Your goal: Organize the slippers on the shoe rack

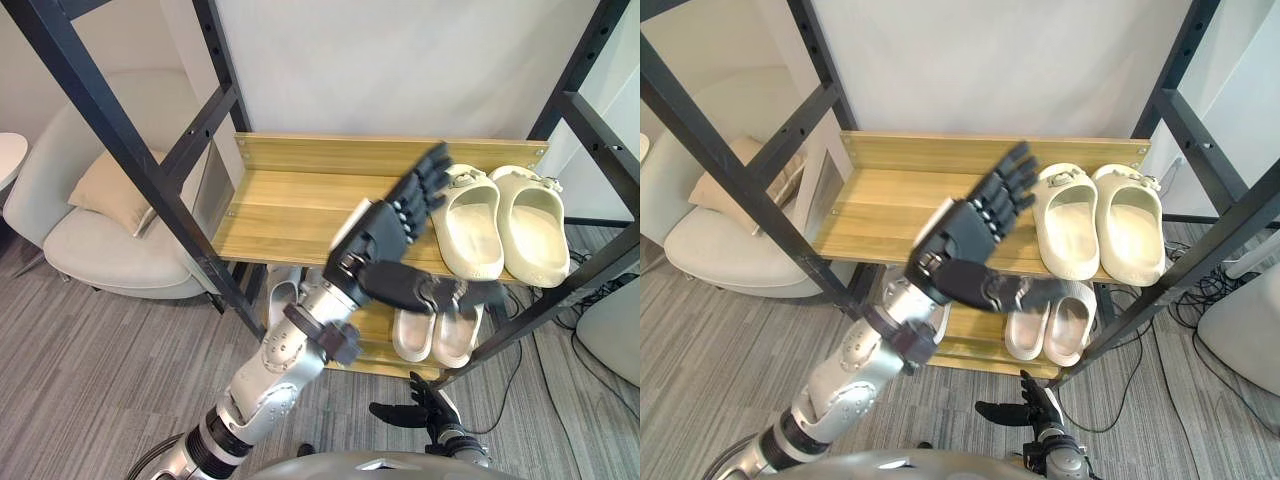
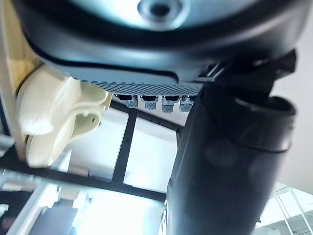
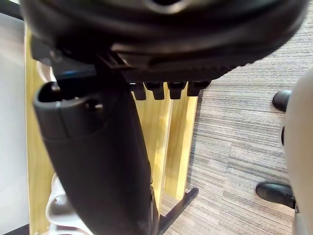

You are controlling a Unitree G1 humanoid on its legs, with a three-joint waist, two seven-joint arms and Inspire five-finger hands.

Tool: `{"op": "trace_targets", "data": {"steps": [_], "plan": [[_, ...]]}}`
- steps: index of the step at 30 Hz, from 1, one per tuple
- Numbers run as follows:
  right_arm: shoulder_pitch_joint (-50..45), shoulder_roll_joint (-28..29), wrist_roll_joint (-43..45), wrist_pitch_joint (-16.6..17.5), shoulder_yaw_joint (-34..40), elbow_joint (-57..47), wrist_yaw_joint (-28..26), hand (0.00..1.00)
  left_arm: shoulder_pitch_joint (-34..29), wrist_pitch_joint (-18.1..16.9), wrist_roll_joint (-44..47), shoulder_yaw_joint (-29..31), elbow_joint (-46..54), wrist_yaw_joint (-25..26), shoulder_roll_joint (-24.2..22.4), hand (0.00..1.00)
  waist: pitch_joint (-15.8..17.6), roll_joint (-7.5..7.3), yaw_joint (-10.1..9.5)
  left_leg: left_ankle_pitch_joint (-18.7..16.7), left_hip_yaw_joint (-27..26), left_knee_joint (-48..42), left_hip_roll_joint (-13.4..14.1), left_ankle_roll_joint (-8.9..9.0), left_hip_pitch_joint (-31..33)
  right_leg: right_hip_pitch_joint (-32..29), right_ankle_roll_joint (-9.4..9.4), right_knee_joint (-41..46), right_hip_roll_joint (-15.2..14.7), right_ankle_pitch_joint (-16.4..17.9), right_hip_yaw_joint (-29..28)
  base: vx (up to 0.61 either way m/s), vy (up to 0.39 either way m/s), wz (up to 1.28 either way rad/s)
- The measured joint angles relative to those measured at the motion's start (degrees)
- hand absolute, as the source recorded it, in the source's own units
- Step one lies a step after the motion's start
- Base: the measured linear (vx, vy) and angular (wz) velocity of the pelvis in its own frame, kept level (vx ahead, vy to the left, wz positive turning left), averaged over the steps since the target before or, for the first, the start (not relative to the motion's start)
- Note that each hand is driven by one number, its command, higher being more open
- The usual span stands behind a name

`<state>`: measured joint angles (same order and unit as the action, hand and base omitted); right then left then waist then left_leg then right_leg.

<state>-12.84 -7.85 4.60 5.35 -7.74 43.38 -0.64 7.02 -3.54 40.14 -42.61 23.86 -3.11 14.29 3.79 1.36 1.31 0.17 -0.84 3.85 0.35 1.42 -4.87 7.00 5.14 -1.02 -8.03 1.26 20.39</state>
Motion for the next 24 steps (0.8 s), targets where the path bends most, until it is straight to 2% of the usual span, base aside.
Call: {"op": "trace_targets", "data": {"steps": [3, 9, 14, 20, 23, 24], "plan": [[0.27, -0.67, -0.03, -0.02, -0.76, 0.33, -0.13, 1.00, -1.64, 1.20, 1.98, -4.96, -0.03, -2.60, -0.07, 1.00, -0.42, 0.18, 0.02, 0.00, -0.06, 0.00, 0.08, 0.00, -0.05, 0.01, 0.00, 0.00, 0.07, 0.00, -0.06, 0.00, 0.000, 0.00], [0.84, -1.42, -0.10, -0.02, -0.71, 1.97, -0.10, 1.00, -5.22, 3.71, 2.13, -9.99, -6.52, -5.63, 0.14, 1.00, -1.26, 0.35, -0.11, 0.00, -0.13, -0.09, 0.22, 0.00, -0.41, 0.32, -0.01, 0.10, 0.20, 0.00, -0.10, 0.00, 0.000, 0.00], [0.96, -1.49, -0.49, 0.01, -0.74, 2.35, -0.05, 1.00, -7.78, 6.07, 2.02, -13.03, -12.97, -7.66, 3.97, 1.00, -1.28, 0.37, -0.04, 0.00, -0.08, 0.15, 0.31, 0.01, -1.99, 1.74, -0.29, 0.00, 0.39, 0.18, 0.04, -0.01, -0.003, 0.00], [1.14, -1.52, -0.65, 0.01, -0.96, 2.48, -0.02, 1.00, -11.60, 6.69, -1.01, -11.92, -17.72, -8.73, 5.72, 1.00, -1.19, 0.14, -0.01, 0.61, 0.13, 1.06, 0.32, -0.03, -2.08, 1.52, -0.20, -0.28, 0.51, 0.13, 0.37, -0.02, -0.009, 0.02], [1.51, -1.50, -1.02, -0.02, -1.46, 2.69, -0.02, 1.00, -13.55, 6.56, -3.48, -9.91, -19.77, -9.59, 5.82, 1.00, -1.03, -0.16, 0.17, 0.60, 0.13, 1.07, 0.30, -0.03, -2.03, 1.58, -0.06, -0.57, 0.52, 0.04, 0.41, 0.00, 0.000, 0.00], [2.24, -1.48, -1.20, -0.03, -2.29, 3.50, -0.05, 1.00, -15.11, 6.39, -7.25, -7.34, -23.00, -10.00, 5.27, 1.00, -0.75, -0.60, 0.19, 0.58, 0.12, 1.07, 0.23, -0.01, -2.01, 1.69, 0.02, -0.91, 0.59, -0.02, 0.45, 0.00, 0.000, 0.00]]}}
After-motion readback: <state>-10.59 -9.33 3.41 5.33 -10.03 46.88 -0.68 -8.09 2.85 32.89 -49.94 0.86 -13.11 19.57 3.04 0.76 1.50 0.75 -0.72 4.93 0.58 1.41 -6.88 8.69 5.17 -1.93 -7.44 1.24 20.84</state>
